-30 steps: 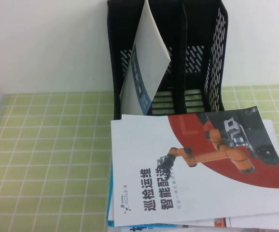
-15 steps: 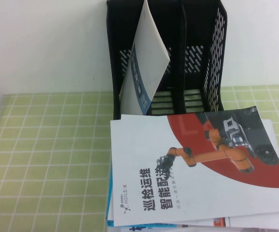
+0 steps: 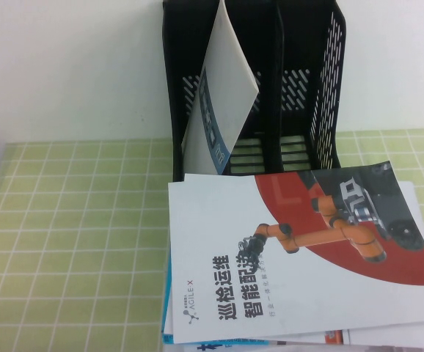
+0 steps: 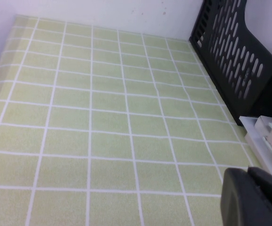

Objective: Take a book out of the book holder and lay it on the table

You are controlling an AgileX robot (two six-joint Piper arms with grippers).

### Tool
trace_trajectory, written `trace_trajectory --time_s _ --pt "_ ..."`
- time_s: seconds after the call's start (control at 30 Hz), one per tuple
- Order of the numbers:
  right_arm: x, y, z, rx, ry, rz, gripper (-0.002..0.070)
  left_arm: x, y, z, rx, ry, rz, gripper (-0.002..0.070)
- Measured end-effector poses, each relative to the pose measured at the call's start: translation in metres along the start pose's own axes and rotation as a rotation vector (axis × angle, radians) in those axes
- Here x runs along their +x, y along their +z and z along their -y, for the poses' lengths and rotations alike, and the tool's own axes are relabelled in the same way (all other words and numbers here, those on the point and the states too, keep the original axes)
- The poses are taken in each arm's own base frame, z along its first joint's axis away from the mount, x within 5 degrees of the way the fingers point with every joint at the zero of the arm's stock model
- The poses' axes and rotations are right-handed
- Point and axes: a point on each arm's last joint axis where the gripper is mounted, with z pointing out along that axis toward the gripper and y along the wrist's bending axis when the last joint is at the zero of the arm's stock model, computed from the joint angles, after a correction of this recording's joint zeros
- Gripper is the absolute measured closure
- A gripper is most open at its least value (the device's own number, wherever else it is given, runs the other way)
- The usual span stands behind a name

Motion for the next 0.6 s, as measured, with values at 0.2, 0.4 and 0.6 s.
trace_trajectory --time_s 0.2,0.4,0.6 --pt "0.026 0.015 -0.012 -0.183 -0.171 0.021 0.0678 0.000 0.000 0.000 -0.001 -0.001 0.000 0.0678" --pt "0.074 0.012 -0.009 -0.323 -0.324 -0.012 0.0678 0.000 0.000 0.000 -0.001 -0.001 0.000 0.0678" --pt "0.120 0.017 0.007 -0.324 -0.294 0.048 0.0678 0.000 0.000 0.000 -0.001 -0.001 0.000 0.0678"
